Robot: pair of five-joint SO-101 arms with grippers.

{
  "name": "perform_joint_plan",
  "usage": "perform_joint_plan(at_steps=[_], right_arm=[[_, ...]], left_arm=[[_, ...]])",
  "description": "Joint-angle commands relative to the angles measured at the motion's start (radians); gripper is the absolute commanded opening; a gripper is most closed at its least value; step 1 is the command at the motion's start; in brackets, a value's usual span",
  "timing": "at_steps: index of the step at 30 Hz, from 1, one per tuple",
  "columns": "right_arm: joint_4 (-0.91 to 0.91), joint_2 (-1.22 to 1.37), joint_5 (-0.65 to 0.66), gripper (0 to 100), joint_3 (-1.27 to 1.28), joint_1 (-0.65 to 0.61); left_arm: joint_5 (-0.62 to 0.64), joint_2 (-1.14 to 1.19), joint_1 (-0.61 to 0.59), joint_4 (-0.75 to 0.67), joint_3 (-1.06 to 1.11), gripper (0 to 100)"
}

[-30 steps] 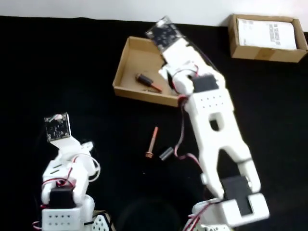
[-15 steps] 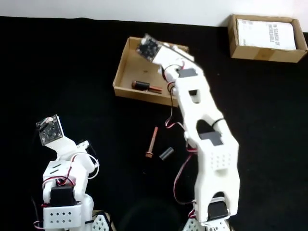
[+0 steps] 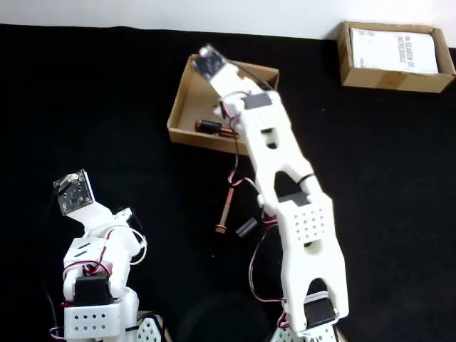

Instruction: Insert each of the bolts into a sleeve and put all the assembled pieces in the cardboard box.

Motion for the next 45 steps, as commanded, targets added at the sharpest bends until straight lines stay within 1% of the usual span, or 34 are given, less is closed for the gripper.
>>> perform_joint_plan(at_steps=[1, 4, 7, 11, 14, 15, 17, 20, 24, 26, 28, 32, 35, 37, 40, 43, 45], right_arm=[[0.13, -0.024, -0.021, 28.1, -0.148, -0.007], [0.234, -0.025, -0.023, 28.1, -0.285, 0.007], [0.46, -0.025, -0.037, 24.8, -0.479, 0.005], [0.831, -0.022, -0.206, 14.0, -0.808, -0.042], [0.842, -0.025, -0.324, 6.6, -0.981, -0.068], [0.842, -0.027, -0.334, 4.4, -1.017, -0.073], [0.843, -0.051, -0.333, 1.2, -1.024, -0.076], [0.843, -0.142, -0.331, 0.5, -0.935, -0.079], [0.843, -0.335, -0.33, 0.5, -0.685, -0.108], [0.843, -0.473, -0.285, 0.5, -0.487, -0.142], [0.843, -0.634, -0.227, 0.5, -0.234, -0.171], [0.84, -0.975, -0.063, 0.5, 0.387, -0.211], [0.825, -1.199, 0.114, 0.5, 0.848, -0.211], [0.779, -1.326, 0.216, 0.6, 1.109, -0.211], [0.61, -1.495, 0.316, 0.6, 1.449, -0.211], [0.3, -1.646, 0.405, 0.6, 1.753, -0.191], [0.047, -1.742, 0.506, 0.6, 1.937, -0.185]], left_arm=[[0.008, 0.007, -0.01, -0.02, 0.019, 1], [0.008, 0.007, -0.01, -0.02, 0.019, 1], [0.008, 0.007, -0.01, -0.018, 0.019, 1], [0.008, 0.007, -0.01, -0.018, 0.019, 1], [0.008, 0.007, -0.01, -0.018, 0.019, 1], [0.008, 0.007, -0.01, -0.018, 0.019, 1], [0.008, 0.007, -0.01, -0.018, 0.019, 1], [0.008, 0.007, -0.01, -0.018, 0.019, 1], [0.008, 0.007, -0.012, -0.018, 0.019, 1], [0.008, 0.007, -0.012, -0.018, 0.019, 1], [0.008, 0.007, -0.012, -0.017, 0.019, 1], [0.008, 0.007, -0.013, -0.017, 0.019, 1], [0.008, 0.007, -0.013, -0.015, 0.019, 1], [0.008, 0.007, -0.013, -0.015, 0.019, 1], [0.008, 0.007, -0.013, -0.015, 0.019, 1], [0.008, 0.007, -0.013, -0.015, 0.019, 1], [0.008, 0.007, -0.013, -0.015, 0.019, 1]])
